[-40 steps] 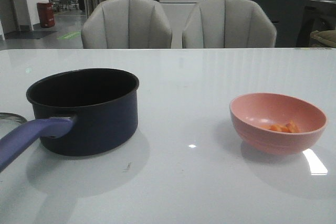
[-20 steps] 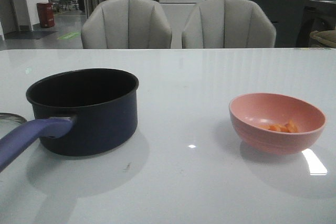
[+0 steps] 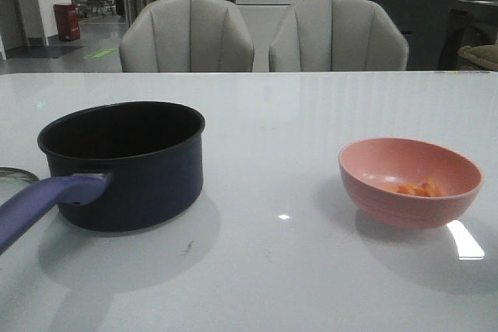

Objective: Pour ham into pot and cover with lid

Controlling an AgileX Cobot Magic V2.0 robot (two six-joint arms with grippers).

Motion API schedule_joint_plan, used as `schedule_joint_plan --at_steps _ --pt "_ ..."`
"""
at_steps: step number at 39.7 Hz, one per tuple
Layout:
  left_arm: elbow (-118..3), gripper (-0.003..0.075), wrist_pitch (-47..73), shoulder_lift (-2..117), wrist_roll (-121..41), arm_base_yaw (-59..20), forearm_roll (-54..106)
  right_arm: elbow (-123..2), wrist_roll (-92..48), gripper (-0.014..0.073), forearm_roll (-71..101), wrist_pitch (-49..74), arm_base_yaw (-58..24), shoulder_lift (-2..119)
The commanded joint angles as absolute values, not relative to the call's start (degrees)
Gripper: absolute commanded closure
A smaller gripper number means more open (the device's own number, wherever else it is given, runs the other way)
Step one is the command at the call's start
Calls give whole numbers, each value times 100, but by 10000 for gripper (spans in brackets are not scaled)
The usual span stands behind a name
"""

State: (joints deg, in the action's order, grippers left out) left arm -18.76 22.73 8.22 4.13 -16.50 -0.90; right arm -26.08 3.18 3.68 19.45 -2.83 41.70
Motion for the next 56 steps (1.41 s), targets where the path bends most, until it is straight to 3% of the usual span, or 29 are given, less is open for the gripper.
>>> schedule_joint_plan --at_steps 1,24,45,50,56 --pt "-2010 137 1829 889 412 -1688 -89 -3269 293 108 365 2084 -275 4723" --pt "-2010 137 1854 889 412 -1688 -89 -5775 71 102 811 3439 -657 8117" --pt "-2010 137 1854 889 412 -1688 -79 -6310 71 113 881 3408 -637 9824" --pt "-2010 138 1867 889 412 -1688 -79 -6317 71 223 955 3366 -637 9958" --pt "-2010 137 1867 889 412 -1688 -79 -6377 77 473 1207 3328 -637 9959"
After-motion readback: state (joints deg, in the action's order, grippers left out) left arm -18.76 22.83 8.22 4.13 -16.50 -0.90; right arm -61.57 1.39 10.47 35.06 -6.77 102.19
